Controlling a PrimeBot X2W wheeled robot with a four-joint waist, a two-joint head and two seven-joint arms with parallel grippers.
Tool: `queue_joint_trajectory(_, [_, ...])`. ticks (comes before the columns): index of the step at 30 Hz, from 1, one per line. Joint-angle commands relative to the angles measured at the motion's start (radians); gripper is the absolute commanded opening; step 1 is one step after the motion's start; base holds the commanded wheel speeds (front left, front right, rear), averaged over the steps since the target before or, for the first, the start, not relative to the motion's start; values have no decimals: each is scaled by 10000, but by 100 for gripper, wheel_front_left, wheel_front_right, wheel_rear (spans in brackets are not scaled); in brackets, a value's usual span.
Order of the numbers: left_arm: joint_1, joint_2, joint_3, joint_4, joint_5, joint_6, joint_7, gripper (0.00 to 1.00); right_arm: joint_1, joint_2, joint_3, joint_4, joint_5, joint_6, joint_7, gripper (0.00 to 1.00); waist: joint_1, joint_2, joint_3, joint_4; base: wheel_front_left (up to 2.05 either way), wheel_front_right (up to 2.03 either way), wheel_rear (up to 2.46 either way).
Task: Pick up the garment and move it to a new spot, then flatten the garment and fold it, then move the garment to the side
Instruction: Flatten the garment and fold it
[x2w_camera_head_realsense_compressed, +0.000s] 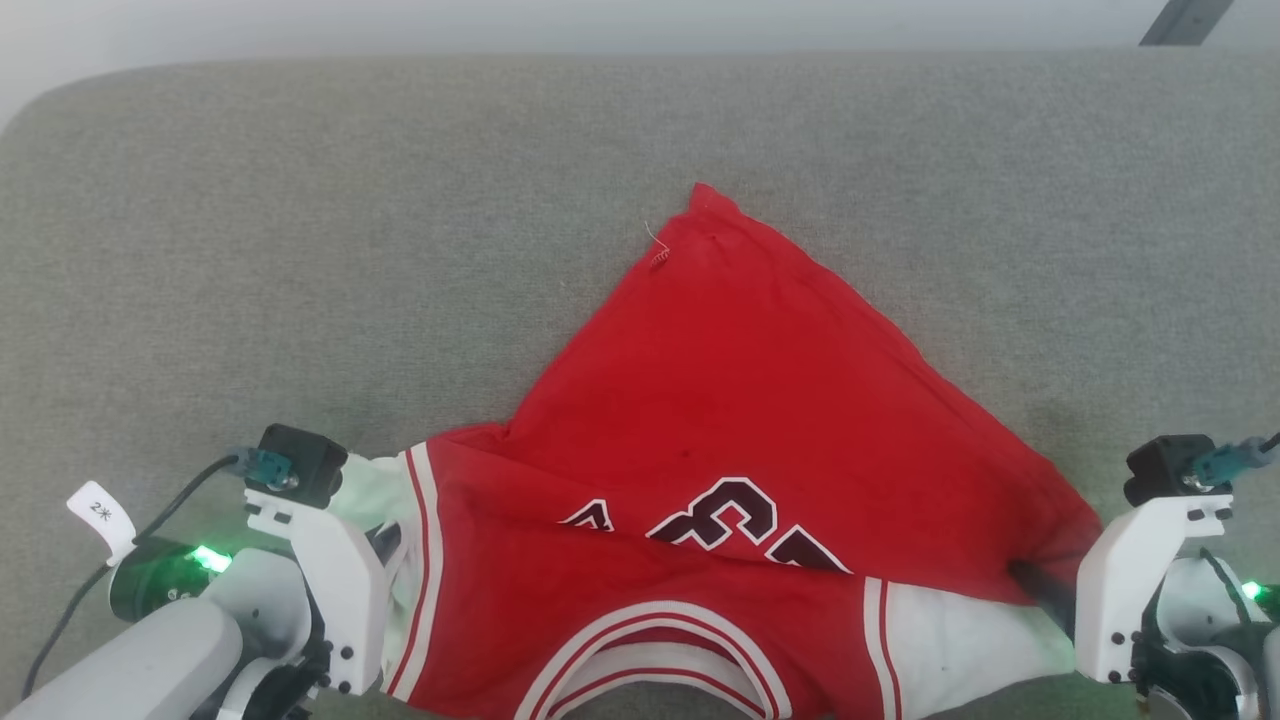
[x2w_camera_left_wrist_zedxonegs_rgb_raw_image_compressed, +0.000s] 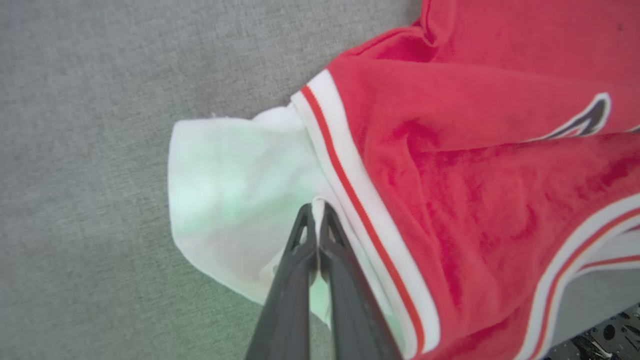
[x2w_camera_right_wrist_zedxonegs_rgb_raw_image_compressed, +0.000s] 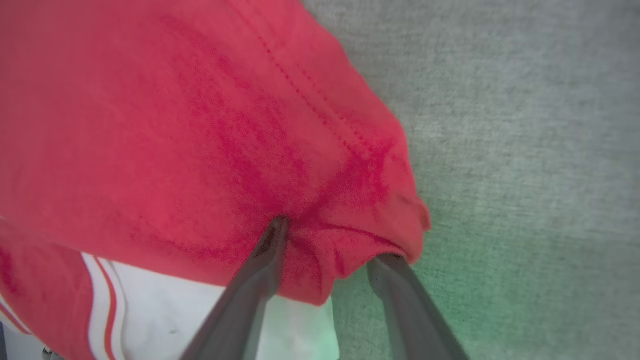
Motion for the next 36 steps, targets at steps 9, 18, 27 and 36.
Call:
queue_joint_trajectory(9, [405, 13, -72, -49, -91, 97, -94, 0, 555, -5, -394, -1976, -146, -16, 312, 100, 0, -1, -374, 76, 0, 0, 0])
queue_joint_trajectory(18, [213, -154, -123, -205, 2, 109, -128, 0, -635, 269, -515, -3514, -261, -16, 402, 100, 0, -1, -271, 431, 0, 0, 0])
queue_joint_trajectory(27, [-384, -703, -369, -95, 291, -227, -34, 0, -3360, -274, 366, -1599, -490, -16, -66, 100, 0, -1, 204, 1583, 0, 0, 0])
queue_joint_trajectory(36, [-1027, -1546, -666, 448, 480, -779, -168, 0, -5768, -1062, 1753, 1448, -145, -16, -273, 100, 0, -1, 681, 2762, 0, 0, 0])
